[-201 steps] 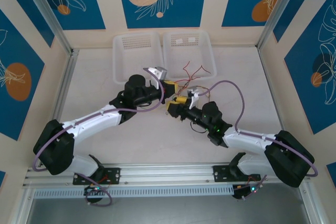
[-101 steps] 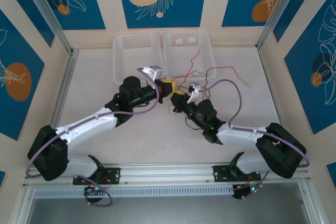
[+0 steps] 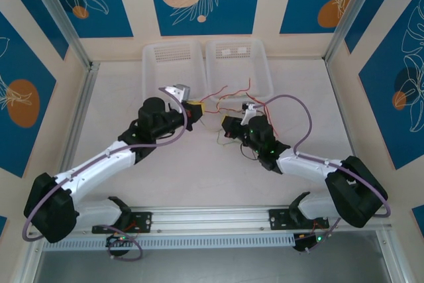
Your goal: Untangle the cables
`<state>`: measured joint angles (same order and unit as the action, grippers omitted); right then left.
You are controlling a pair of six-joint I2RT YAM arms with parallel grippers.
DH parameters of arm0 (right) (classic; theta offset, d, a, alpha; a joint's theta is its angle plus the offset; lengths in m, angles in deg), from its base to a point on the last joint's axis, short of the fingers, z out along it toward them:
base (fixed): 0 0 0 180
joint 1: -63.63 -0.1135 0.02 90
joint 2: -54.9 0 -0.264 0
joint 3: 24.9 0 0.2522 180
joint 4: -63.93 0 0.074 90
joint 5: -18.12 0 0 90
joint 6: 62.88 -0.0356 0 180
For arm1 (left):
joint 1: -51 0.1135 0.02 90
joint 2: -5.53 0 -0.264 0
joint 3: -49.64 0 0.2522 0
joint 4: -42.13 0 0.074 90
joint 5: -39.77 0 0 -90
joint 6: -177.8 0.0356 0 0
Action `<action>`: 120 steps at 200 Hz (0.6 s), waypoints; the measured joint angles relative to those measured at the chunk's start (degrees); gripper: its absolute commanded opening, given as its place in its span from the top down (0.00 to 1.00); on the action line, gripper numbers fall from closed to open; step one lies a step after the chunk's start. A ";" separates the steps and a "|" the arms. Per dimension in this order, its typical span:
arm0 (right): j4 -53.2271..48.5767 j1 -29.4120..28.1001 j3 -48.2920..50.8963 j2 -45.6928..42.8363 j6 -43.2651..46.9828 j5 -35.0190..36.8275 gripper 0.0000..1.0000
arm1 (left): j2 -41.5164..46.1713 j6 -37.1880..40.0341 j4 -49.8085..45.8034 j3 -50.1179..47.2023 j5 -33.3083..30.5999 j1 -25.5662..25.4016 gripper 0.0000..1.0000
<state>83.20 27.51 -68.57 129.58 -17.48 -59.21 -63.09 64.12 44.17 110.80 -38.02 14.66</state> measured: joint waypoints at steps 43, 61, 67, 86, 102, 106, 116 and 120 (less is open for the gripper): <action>-1.16 4.59 -1.90 0.94 -0.44 -11.52 1.00 | 3.63 0.00 -5.31 0.00 2.56 2.62 1.00; -1.36 6.64 -2.80 2.34 -0.63 -14.56 1.00 | 5.42 0.00 -7.37 0.00 3.56 4.11 1.00; -1.38 7.06 -3.02 2.80 -0.63 -15.30 1.00 | 5.97 0.00 -8.15 0.00 4.09 4.57 1.00; -2.29 7.76 -3.48 4.04 -0.63 -16.33 1.00 | 7.17 -0.02 -10.14 0.00 4.72 5.73 1.00; -5.64 9.57 -3.34 5.29 -1.25 -13.99 1.00 | 8.92 -0.24 -10.12 0.00 4.00 7.58 1.00; -7.19 10.73 -3.02 5.90 -1.53 -12.74 1.00 | 9.75 -0.26 -9.60 0.09 3.54 8.41 1.00; -10.97 13.38 -2.19 7.85 -2.32 -10.14 1.00 | 12.37 -0.26 -8.55 0.83 2.25 10.36 1.00; -12.52 14.40 -1.84 8.63 -2.62 -9.07 1.00 | 13.40 -0.24 -8.09 1.31 1.79 10.95 1.00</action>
<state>70.68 41.92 -70.41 138.21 -20.11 -68.28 -49.70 63.88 36.08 112.11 -36.23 25.61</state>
